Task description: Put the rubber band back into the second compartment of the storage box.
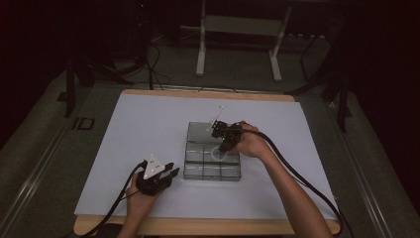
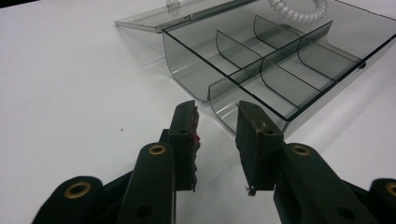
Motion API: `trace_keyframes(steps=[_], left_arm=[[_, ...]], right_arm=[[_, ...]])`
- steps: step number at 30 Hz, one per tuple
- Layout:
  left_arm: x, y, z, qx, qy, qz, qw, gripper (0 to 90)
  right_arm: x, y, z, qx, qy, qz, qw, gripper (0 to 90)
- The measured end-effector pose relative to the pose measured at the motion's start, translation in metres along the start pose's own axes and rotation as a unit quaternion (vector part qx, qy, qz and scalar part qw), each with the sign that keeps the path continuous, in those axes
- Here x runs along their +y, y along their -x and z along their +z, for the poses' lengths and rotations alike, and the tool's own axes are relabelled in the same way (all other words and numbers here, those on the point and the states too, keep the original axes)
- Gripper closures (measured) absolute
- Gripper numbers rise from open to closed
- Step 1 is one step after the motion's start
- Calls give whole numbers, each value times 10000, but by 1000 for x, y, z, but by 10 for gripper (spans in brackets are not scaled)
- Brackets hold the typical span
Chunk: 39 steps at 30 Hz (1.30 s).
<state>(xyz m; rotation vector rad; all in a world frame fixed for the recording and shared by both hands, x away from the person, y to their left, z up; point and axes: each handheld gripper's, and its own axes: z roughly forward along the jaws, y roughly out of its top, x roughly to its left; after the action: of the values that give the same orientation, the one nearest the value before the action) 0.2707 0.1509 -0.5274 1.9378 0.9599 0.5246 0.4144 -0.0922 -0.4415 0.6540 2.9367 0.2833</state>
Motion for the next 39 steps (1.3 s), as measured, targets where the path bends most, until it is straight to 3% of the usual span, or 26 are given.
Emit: trace_keyframes(steps=[39], left_arm=[[0,0,0,-12,-6,-7,10000,686]], right_arm=[[13,-3,21,-238,125,43,9996,821]])
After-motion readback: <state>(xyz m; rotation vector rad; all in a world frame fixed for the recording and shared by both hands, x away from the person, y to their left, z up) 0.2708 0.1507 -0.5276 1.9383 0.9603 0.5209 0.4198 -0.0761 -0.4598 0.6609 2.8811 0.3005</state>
